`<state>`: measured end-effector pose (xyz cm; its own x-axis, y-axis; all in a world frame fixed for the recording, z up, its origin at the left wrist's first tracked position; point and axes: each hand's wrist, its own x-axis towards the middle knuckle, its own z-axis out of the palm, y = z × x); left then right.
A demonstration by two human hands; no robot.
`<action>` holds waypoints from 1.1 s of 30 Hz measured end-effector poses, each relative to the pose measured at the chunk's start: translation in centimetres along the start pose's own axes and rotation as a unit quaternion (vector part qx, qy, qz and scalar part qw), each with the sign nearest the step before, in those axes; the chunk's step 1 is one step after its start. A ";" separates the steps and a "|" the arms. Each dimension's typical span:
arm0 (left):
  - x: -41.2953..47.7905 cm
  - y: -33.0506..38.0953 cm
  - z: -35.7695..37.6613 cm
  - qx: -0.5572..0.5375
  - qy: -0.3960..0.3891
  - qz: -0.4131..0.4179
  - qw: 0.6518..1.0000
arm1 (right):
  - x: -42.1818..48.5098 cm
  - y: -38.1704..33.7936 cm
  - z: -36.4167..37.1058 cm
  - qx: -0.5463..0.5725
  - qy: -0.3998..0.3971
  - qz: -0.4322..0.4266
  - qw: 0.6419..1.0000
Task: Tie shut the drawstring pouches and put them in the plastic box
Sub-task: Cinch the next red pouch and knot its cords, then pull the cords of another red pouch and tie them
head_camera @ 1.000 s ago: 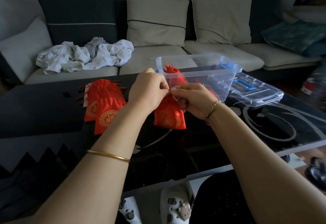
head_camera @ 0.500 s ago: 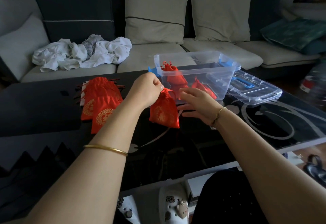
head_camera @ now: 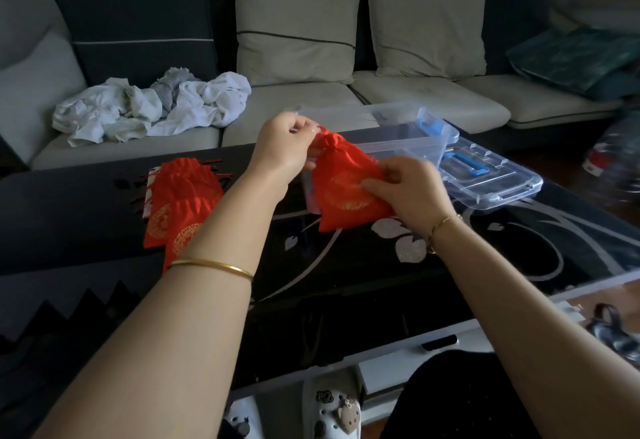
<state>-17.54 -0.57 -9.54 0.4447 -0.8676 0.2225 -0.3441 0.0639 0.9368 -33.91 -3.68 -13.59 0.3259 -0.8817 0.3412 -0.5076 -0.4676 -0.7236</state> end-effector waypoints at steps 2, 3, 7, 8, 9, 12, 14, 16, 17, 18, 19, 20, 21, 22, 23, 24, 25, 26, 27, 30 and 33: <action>1.6 0.9 0.4 -0.018 0.014 0.002 1.000 | 2.4 -1.1 -1.8 -0.019 0.030 -0.005 0.999; 2.4 1.2 0.6 -0.017 0.024 0.001 1.000 | 4.0 -1.5 -2.6 -0.027 0.047 -0.003 0.999; 5.0 1.2 1.6 0.003 0.039 -0.005 0.999 | 11.6 -1.7 -4.1 -0.092 0.079 0.044 0.992; 5.6 0.9 1.8 0.004 0.034 -0.010 0.999 | 13.4 -1.3 -4.1 -0.119 0.067 0.066 0.988; 6.1 0.6 1.9 0.010 0.033 -0.013 0.999 | 14.8 -0.8 -4.0 -0.149 0.051 0.090 0.983; 7.8 -0.5 1.6 0.038 0.049 -0.020 0.998 | 18.1 1.2 -2.9 -0.242 -0.014 0.144 0.959; 8.5 -1.1 1.1 0.049 0.061 -0.020 0.997 | 19.1 2.2 -1.9 -0.296 -0.098 0.168 0.935; 9.0 -1.8 0.5 0.063 0.074 -0.020 0.995 | 19.2 2.4 -0.8 -0.363 -0.200 0.188 0.890; 9.0 -2.0 0.2 0.063 0.081 -0.022 0.994 | 19.1 2.6 -0.5 -0.391 -0.228 0.198 0.870; 9.0 -2.2 -0.1 0.060 0.089 -0.024 0.994 | 18.6 2.6 -0.5 -0.403 -0.229 0.203 0.863; 8.9 -2.4 -0.5 0.059 0.098 -0.027 0.993 | 18.4 2.4 -0.7 -0.412 -0.208 0.200 0.865; 8.7 -2.7 -1.1 0.062 0.107 -0.035 0.992 | 17.8 1.8 -1.0 -0.403 -0.170 0.190 0.879; 8.5 -3.1 -1.5 0.068 0.114 -0.042 0.990 | 17.3 1.2 -1.2 -0.382 -0.120 0.172 0.900; 8.1 -3.6 -2.1 0.071 0.123 -0.048 0.989 | 16.7 0.1 -1.5 -0.354 -0.070 0.150 0.921; 7.8 -4.1 -2.4 0.077 0.132 -0.056 0.987 | 16.4 -0.9 -1.6 -0.328 -0.028 0.129 0.935; 7.2 -4.5 -2.9 0.083 0.144 -0.067 0.984 | 15.7 -2.3 -1.4 -0.307 -0.004 0.108 0.946; 6.2 -5.0 -3.6 0.090 0.158 -0.077 0.980 | 14.7 -3.8 -0.9 -0.282 0.013 0.080 0.956; 5.6 -5.7 -4.1 0.102 0.169 -0.086 0.977 | 13.7 -5.1 -0.2 -0.248 0.016 0.063 0.967; 4.6 -6.4 -4.8 0.131 0.173 -0.097 0.971 | 12.4 -6.3 0.9 -0.212 0.003 0.045 0.976; 1.4 -9.4 -6.6 0.226 0.185 -0.172 0.941 | 8.1 -8.3 5.6 -0.123 -0.111 0.010 0.986; -1.5 -12.0 -8.5 0.274 0.194 -0.271 0.902 | 4.9 -7.6 11.5 -0.069 -0.245 0.052 0.966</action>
<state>-7.04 4.12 -18.79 0.8898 -0.4535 -0.0509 -0.2990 -0.6637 0.6857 -19.25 -3.72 -13.32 0.5884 -0.8046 -0.0793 -0.6487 -0.4113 -0.6403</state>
